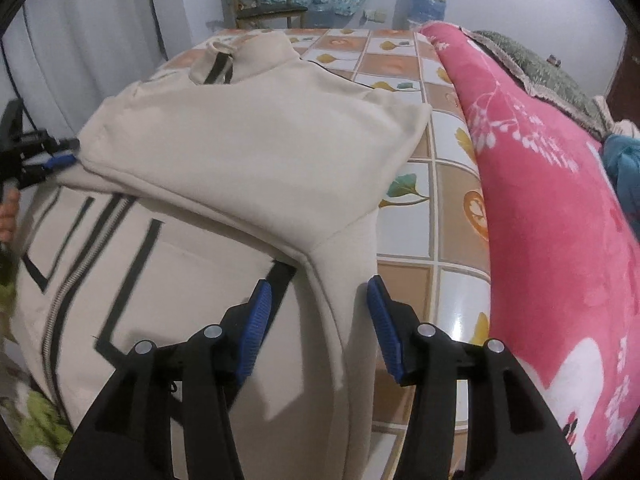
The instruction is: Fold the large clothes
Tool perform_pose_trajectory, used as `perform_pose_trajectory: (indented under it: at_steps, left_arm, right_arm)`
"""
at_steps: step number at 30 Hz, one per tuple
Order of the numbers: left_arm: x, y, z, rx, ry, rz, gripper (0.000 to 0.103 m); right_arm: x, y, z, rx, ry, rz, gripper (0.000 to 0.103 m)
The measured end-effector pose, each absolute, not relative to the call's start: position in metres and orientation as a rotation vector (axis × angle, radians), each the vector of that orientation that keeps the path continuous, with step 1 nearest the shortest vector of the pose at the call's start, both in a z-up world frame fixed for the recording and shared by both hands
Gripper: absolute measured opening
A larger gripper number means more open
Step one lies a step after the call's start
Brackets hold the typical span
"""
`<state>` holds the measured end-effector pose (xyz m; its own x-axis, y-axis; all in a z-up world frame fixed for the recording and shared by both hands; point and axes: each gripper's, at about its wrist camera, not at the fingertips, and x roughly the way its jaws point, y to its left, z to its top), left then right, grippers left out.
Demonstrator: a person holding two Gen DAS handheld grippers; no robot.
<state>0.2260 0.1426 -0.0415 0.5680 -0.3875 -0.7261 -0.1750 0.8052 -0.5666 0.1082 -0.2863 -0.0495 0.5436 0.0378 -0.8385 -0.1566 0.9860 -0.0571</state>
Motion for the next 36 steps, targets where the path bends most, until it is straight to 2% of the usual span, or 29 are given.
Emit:
perform_pose_trajectory:
  at_steps: [2, 4, 6, 9, 11, 16, 21, 25, 33, 36]
  left_arm:
    - [0.227, 0.141, -0.041, -0.642, 0.973, -0.113, 0.030]
    - [0.229, 0.137, -0.040, -0.605, 0.974, -0.077, 0.025]
    - [0.230, 0.133, -0.038, -0.556, 0.969, -0.056, 0.017]
    - [0.229, 0.124, -0.033, -0.472, 0.953, -0.044, 0.008]
    - [0.221, 0.114, -0.016, -0.401, 0.929, -0.057, 0.007]
    - [0.197, 0.114, 0.017, -0.407, 0.856, -0.095, 0.007]
    - [0.209, 0.123, -0.021, -0.404, 0.958, -0.051, 0.007]
    - [0.206, 0.124, -0.031, -0.404, 0.934, -0.061, 0.009]
    - [0.191, 0.124, -0.018, -0.347, 0.874, -0.065, 0.019]
    - [0.183, 0.124, -0.010, -0.327, 0.846, -0.078, 0.029]
  right_arm:
    - [0.106, -0.284, -0.051, -0.163, 0.976, 0.101, 0.049]
    - [0.103, -0.281, -0.054, -0.200, 0.963, 0.080, 0.043]
    - [0.102, -0.281, -0.057, -0.225, 0.956, 0.050, 0.027]
    - [0.101, -0.285, -0.060, -0.220, 0.943, 0.027, 0.013]
    - [0.099, -0.292, -0.057, -0.189, 0.929, 0.029, 0.010]
    - [0.097, -0.299, -0.053, -0.159, 0.909, 0.023, 0.009]
    - [0.100, -0.305, -0.057, -0.118, 0.916, 0.018, 0.008]
    - [0.099, -0.308, -0.056, -0.105, 0.909, 0.009, 0.008]
    - [0.102, -0.326, -0.058, 0.060, 0.926, -0.013, 0.008]
    - [0.097, -0.333, -0.052, 0.133, 0.926, -0.006, 0.012]
